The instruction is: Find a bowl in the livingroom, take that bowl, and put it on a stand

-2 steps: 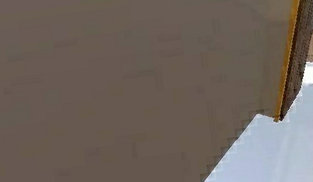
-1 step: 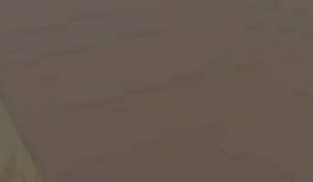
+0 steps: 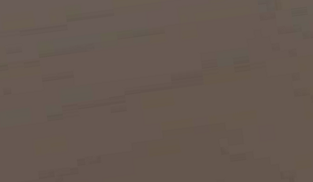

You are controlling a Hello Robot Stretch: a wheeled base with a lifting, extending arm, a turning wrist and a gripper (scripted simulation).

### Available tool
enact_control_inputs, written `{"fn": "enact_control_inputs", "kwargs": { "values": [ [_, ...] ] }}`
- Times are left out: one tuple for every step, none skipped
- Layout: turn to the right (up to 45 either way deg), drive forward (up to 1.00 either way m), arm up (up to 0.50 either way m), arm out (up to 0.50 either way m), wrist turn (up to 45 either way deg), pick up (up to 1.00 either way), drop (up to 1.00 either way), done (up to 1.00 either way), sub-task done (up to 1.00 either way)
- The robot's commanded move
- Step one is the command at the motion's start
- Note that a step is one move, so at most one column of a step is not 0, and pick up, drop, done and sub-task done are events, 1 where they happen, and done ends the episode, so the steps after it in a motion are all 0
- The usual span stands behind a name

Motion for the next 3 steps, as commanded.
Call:
{"fn": "enact_control_inputs", "kwargs": {
  "values": [
    [45.0, 0.00, 0.00, 0.00, 0.0, 0.00, 0.00, 0.00, 0.00],
    [30.0, 0.00, 0.00, 0.00, 0.0, 0.00, 0.00, 0.00, 0.00],
    [0.0, 0.15, 0.00, 0.00, 0.0, 0.00, 0.00, 0.00, 0.00]
  ]
}}
